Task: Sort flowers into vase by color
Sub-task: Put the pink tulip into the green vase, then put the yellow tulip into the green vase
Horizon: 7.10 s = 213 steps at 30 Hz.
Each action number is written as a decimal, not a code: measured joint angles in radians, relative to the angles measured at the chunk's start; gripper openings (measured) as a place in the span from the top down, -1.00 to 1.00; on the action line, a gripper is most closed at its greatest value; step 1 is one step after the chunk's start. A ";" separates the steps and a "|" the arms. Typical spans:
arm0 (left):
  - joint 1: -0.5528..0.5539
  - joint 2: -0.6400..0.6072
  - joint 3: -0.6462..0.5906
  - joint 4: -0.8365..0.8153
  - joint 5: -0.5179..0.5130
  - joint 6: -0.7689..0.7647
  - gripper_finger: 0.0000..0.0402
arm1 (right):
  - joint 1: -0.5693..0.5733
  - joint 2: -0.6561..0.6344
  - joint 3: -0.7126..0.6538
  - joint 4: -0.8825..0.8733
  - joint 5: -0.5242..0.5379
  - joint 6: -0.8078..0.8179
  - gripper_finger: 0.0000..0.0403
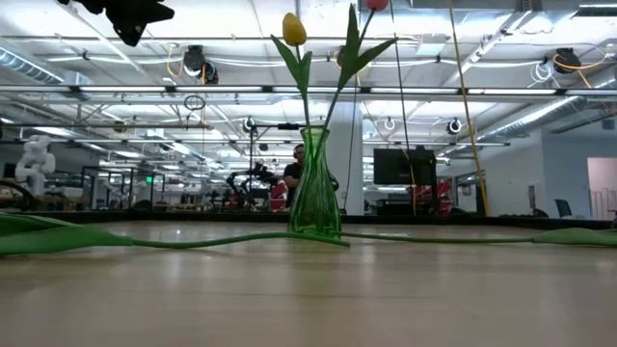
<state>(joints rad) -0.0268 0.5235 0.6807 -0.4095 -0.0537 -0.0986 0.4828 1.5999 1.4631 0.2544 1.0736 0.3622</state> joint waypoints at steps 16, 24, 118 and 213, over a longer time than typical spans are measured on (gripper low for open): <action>0.000 0.000 0.000 0.000 -0.002 0.002 0.28 | -0.100 0.151 0.000 0.195 -0.001 -0.395 0.98; 0.000 0.000 0.000 0.000 -0.002 0.002 0.28 | -0.172 0.151 0.002 0.150 -0.001 -0.448 0.98; 0.000 0.000 0.001 -0.072 0.051 -0.001 0.28 | -0.187 0.150 0.566 -1.246 -0.155 0.410 0.35; -0.153 0.939 0.088 -0.061 0.240 -0.433 0.28 | 0.114 0.152 0.148 -1.540 -0.673 1.327 1.00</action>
<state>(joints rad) -0.1798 1.4623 0.7689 -0.4706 0.1866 -0.5314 0.5964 1.7523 1.6115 -1.2851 0.4004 1.6896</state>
